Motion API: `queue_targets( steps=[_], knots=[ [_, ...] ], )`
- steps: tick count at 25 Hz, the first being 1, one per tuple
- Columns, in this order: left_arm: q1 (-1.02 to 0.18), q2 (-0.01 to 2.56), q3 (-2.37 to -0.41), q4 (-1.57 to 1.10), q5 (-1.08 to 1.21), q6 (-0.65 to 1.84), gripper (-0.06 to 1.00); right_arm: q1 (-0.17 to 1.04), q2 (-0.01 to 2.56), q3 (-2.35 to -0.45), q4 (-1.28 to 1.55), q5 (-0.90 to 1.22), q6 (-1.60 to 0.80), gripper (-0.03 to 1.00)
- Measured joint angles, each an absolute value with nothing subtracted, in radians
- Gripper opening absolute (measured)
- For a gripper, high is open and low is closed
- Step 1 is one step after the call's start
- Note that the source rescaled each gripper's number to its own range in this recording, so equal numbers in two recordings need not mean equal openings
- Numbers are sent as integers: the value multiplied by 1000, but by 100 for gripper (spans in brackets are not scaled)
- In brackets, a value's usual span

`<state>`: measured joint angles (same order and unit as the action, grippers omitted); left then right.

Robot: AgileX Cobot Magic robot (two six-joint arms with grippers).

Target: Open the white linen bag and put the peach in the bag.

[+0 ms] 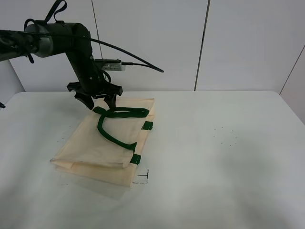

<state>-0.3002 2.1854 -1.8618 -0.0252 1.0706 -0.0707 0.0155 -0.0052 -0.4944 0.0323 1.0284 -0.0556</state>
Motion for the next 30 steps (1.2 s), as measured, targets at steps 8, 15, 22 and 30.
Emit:
queue_targets(
  steps=[8, 15, 22, 30],
  knots=[
    [-240, 2185, -1862, 38, 1064, -85, 100, 16, -5, -494, 32, 1028, -56, 100],
    [-79, 2185, -1862, 33, 1108, -82, 100, 16, -5, -494, 32, 1028, -56, 100],
    [-51, 2107, -1826, 16, 1151, -69, 100, 16, -5, -494, 32, 1028, -56, 100],
    [-51, 1826, -1575, 22, 1187, -59, 100, 16, -5, -494, 32, 1028, -55, 100]
  ],
)
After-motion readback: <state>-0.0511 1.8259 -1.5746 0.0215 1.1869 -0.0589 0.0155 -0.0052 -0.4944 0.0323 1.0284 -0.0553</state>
